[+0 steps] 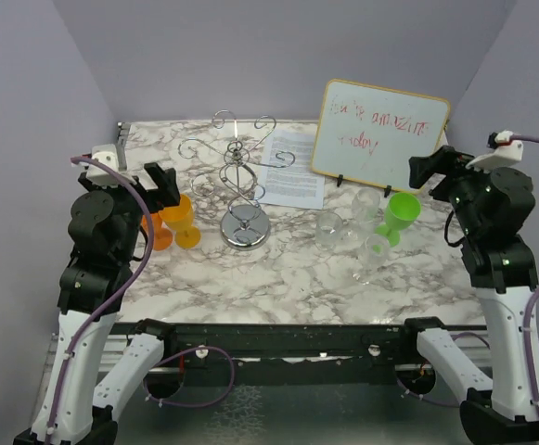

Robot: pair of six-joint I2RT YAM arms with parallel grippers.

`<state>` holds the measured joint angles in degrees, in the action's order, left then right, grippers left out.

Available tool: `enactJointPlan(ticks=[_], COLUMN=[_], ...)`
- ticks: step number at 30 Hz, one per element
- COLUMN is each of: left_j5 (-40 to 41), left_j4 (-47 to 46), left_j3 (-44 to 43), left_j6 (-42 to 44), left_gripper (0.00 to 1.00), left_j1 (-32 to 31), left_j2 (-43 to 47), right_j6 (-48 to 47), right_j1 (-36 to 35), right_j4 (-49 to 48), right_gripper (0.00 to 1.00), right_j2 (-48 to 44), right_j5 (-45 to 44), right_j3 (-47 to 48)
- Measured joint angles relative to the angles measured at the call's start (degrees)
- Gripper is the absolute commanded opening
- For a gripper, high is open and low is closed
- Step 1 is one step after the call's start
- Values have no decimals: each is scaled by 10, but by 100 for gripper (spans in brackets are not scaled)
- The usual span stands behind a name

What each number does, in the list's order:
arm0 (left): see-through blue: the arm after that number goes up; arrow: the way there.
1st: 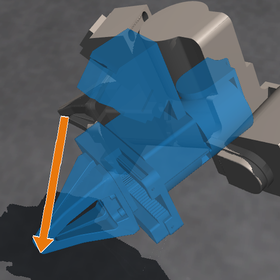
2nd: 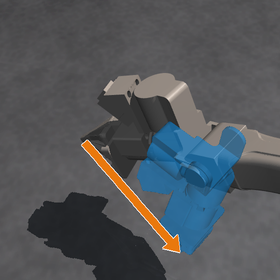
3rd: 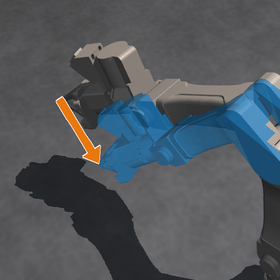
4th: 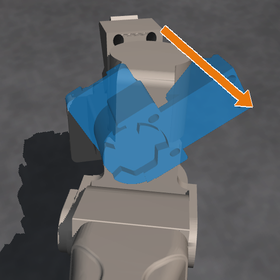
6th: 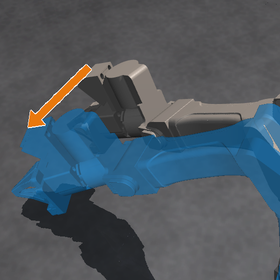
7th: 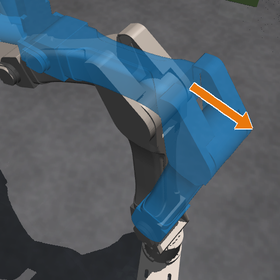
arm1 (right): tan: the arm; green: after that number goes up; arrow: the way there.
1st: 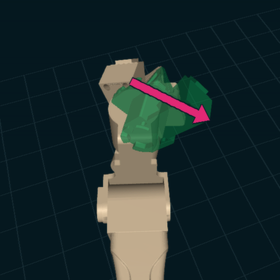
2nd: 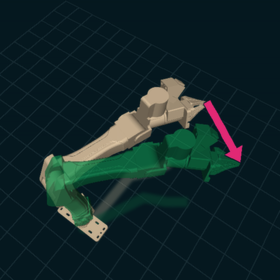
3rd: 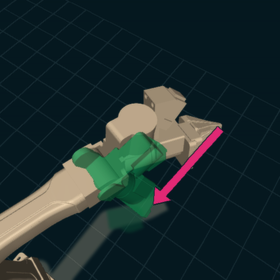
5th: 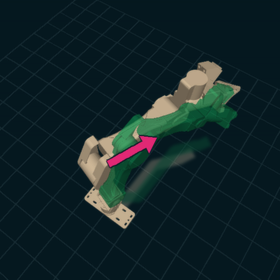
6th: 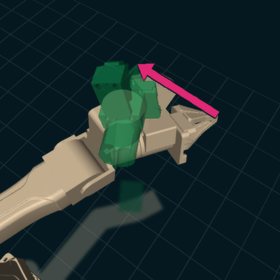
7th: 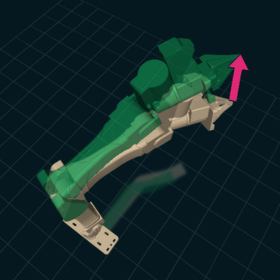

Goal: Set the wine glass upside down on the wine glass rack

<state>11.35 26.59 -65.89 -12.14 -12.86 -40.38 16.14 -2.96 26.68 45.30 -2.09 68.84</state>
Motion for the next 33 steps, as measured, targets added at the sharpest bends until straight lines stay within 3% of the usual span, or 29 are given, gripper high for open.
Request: enactJointPlan(ticks=[13,24,33], left_j5=[-9,-27,-23], left_j4=[1,-9,-12], left_j3=[71,77,77], left_j6=[-26,-8,-8], left_gripper=[99,99,99], left_j1=[0,0,-15], left_j2=[8,65,70], right_j6=[47,35,18], right_j1=[0,-1,-7], right_j4=[109,166,167], right_gripper=[88,49,47], right_j2=[82,229,298], right_j5=[-17,-32,-32], right_j3=[-57,-23,-23])
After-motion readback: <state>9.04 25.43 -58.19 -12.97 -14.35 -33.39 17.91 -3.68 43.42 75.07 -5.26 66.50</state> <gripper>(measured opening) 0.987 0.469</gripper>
